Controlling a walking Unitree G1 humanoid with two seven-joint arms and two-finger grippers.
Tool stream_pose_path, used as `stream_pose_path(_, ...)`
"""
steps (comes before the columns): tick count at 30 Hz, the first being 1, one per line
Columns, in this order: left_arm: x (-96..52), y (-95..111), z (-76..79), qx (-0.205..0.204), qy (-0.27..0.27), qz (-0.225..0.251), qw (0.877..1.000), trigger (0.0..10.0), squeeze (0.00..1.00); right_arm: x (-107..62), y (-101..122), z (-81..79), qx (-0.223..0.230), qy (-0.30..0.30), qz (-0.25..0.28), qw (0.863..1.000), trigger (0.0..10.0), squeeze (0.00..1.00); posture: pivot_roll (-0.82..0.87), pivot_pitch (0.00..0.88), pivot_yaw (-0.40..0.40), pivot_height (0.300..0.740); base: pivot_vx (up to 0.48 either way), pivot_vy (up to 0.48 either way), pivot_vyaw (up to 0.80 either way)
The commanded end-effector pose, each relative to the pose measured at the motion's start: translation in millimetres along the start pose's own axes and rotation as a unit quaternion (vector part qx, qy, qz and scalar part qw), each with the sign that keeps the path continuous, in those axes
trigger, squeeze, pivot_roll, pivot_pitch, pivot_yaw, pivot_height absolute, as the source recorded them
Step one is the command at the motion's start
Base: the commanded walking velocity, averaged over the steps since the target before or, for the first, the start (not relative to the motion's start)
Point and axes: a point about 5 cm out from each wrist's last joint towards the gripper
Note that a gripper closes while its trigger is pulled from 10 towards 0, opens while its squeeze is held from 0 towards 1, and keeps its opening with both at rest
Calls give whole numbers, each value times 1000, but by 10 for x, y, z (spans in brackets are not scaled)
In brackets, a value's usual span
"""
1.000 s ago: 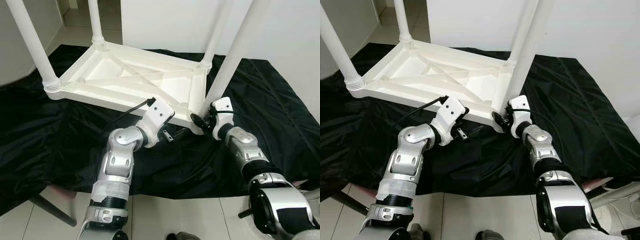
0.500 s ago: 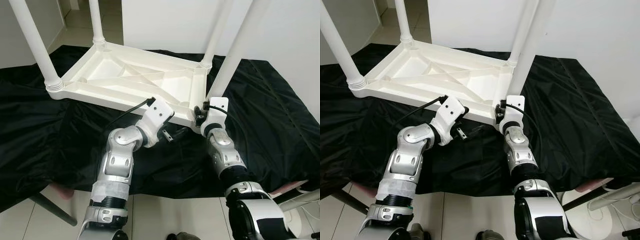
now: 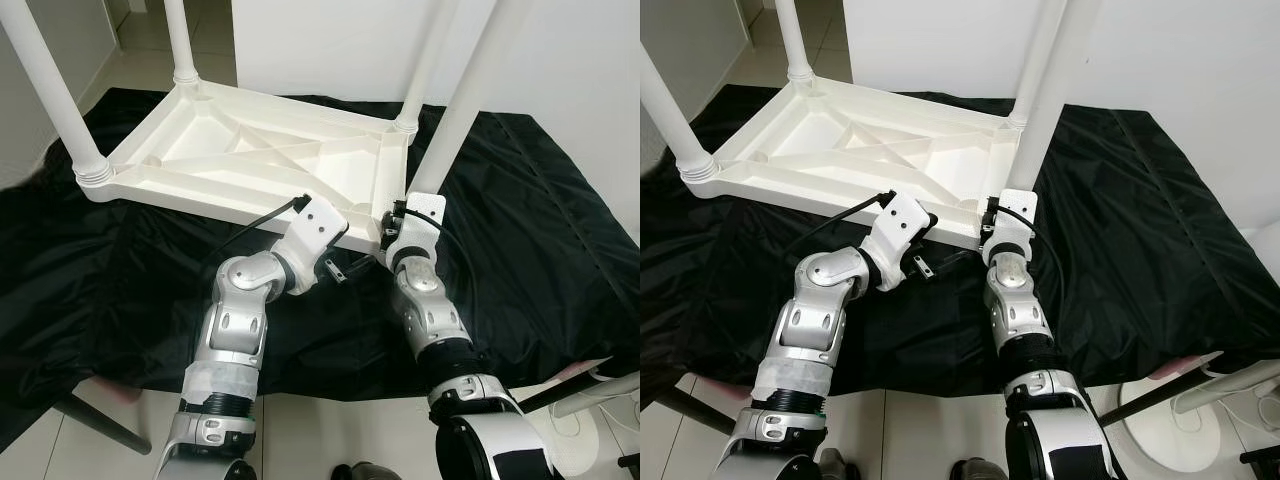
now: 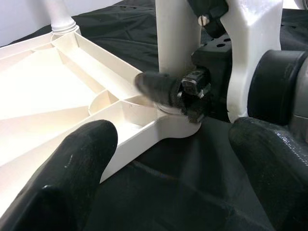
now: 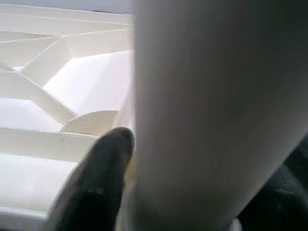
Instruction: Building children table
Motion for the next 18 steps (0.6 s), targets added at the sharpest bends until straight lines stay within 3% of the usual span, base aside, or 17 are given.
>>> stream_pose_path(1,15,1,-118,-16,179,7,984,10000,0,-36,-12,-18,17,23,2,1000,10000,902,-3,0,-53,740,0,0,0)
stream_pose_path(2,15,1,-118,-16,179,7,984,10000,0,-36,-12,-18,17,23,2,1000,10000,902,-3,0,-53,740,0,0,0)
stream_pose_path(3,11,-3,-116,-16,179,7,984,10000,0,-49,9,19,18,28,14,999,10000,1000,-1,0,-53,740,0,0,0)
stream_pose_path(9,0,-7,-109,-17,181,6,983,10000,0,-98,31,111,16,30,23,999,10000,1000,1,0,-56,740,0,0,0)
stream_pose_path(10,-5,-10,-112,-16,181,5,983,10000,0,-140,34,194,11,57,40,998,10000,1000,0,0,-55,740,0,0,0)
stream_pose_path(18,-5,-7,-108,-15,180,5,984,10000,0,-161,-6,326,2,94,32,995,10000,1000,-3,0,-51,740,0,0,0)
Point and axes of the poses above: a point about 5 cm out from each wrist's last joint towards the gripper, its own x axis pointing out of the wrist towards the gripper, its own y axis along the axis of the wrist's last joint, z = x × y, and after that the axes turned 2 degrees about -x, right-handed
